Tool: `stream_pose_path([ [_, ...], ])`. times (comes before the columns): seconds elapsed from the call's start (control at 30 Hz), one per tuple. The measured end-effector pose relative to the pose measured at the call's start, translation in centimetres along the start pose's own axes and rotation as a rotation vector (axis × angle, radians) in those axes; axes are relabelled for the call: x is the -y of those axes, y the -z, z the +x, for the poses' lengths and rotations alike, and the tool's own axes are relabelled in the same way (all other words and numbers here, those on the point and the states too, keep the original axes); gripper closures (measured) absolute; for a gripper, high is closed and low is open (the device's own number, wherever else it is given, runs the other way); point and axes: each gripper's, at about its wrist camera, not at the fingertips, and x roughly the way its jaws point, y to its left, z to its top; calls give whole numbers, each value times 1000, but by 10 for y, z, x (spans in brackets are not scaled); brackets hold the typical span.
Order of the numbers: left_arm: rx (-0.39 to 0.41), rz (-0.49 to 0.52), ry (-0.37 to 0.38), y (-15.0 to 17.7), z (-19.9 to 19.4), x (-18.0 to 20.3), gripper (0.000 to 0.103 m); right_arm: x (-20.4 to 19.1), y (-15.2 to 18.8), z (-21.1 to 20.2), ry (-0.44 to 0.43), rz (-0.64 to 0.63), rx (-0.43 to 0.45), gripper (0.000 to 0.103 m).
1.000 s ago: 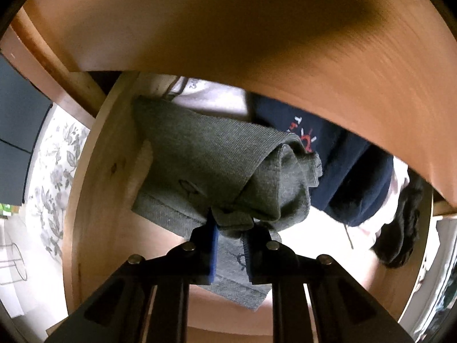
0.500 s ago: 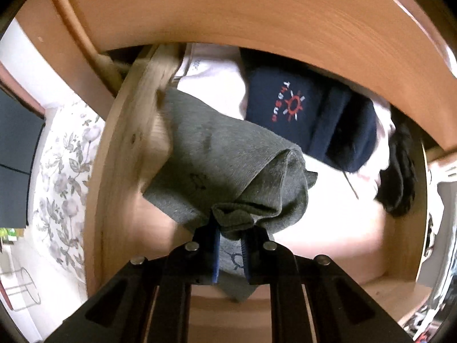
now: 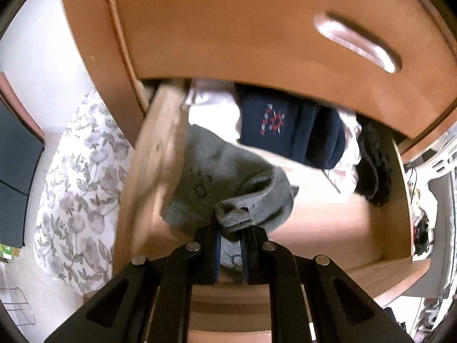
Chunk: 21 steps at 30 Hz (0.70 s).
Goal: Organize soft objects
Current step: 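Lift the grey cloth up out of the drawer with the left gripper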
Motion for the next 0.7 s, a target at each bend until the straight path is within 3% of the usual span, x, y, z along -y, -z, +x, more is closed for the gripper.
stream_pose_path([
  [0.2,139,-1,-14,2,-33,-18,92,-1,1,-1,15,-2,2,0],
  [0.7,455,-7,78,21,-142,-30,92,-3,1,0,45,-14,-2,0],
])
